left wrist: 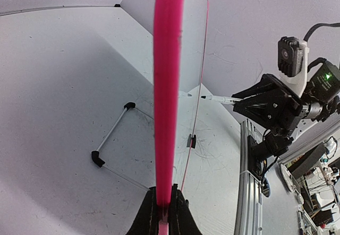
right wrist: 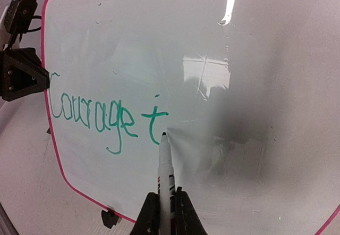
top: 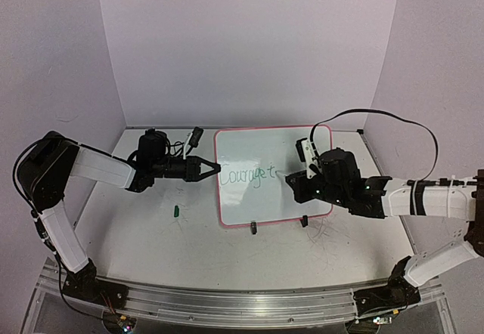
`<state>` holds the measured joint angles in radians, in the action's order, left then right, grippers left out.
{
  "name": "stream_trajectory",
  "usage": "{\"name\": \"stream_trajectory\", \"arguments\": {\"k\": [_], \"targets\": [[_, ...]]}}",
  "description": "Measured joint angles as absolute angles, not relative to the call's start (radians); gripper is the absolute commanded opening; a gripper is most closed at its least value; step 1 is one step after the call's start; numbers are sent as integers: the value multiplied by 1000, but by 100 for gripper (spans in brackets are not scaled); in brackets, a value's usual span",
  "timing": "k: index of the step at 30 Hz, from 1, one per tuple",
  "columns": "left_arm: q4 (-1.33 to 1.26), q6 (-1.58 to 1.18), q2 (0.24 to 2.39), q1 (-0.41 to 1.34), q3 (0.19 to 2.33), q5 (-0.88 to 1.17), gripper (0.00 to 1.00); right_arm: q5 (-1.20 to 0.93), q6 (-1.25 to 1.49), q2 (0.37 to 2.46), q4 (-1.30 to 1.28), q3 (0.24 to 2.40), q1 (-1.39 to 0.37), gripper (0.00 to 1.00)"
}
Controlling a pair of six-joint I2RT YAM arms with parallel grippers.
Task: Write a sentence on the whiteboard
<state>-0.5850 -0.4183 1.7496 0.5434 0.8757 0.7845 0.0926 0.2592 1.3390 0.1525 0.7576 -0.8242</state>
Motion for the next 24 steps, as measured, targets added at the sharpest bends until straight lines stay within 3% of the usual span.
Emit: {"name": "stream_trajectory", "arguments": {"k": [24], "targets": [[-585,-418,1750,543,876,785,0,142,259,1360,162,781,-823,0]]}}
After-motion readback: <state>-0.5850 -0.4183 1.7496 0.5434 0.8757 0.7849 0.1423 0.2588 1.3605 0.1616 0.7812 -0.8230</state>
